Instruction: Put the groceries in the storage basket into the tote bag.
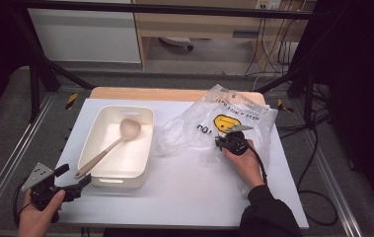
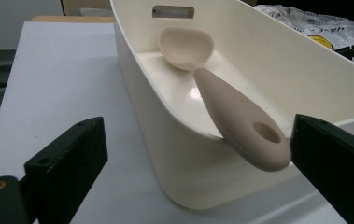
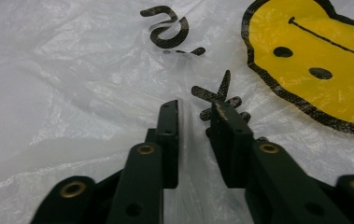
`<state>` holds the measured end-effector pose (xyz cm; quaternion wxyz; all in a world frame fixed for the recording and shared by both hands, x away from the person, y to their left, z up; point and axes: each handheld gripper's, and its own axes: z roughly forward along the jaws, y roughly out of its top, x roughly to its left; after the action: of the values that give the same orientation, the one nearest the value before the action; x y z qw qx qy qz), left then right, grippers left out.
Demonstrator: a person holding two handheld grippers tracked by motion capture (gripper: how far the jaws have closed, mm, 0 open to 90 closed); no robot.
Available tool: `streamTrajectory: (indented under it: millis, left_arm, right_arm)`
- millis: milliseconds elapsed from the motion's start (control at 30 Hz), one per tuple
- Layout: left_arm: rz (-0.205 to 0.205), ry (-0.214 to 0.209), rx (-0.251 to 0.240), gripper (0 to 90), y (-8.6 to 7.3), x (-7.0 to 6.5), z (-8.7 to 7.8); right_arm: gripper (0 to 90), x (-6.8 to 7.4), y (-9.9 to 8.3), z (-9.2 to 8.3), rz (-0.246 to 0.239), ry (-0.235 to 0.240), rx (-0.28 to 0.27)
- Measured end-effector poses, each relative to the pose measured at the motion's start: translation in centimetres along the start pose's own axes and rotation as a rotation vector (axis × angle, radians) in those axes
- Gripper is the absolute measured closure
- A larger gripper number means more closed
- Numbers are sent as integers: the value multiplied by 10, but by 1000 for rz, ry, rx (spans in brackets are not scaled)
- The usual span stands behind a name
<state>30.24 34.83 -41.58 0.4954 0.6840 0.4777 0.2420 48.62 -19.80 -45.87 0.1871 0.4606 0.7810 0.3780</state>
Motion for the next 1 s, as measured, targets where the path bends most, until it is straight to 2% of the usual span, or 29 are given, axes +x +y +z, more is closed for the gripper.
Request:
streamTrajectory:
  millis: [133,200,400,600,800,1000]
  left_arm:
    - [0,3,-1,44,0,0,0]
    - [-1,3,-2,44,0,1,0]
    - [-2,1,-10,44,1,1,-2]
    - [-2,5,-22,44,2,1,-3]
    - [-2,1,-31,44,3,-1,-4]
    - [7,-5,-39,47,7,-2,-7]
  right_arm:
    - [891,-6,0,2,42,10,-11]
    - [900,-7,0,1,59,18,-12]
    - [900,-1,2,-4,47,23,-12]
    - [900,13,6,-19,64,52,-27]
    - [900,34,3,-36,47,57,-16]
    - [900,43,2,-51,58,74,-40]
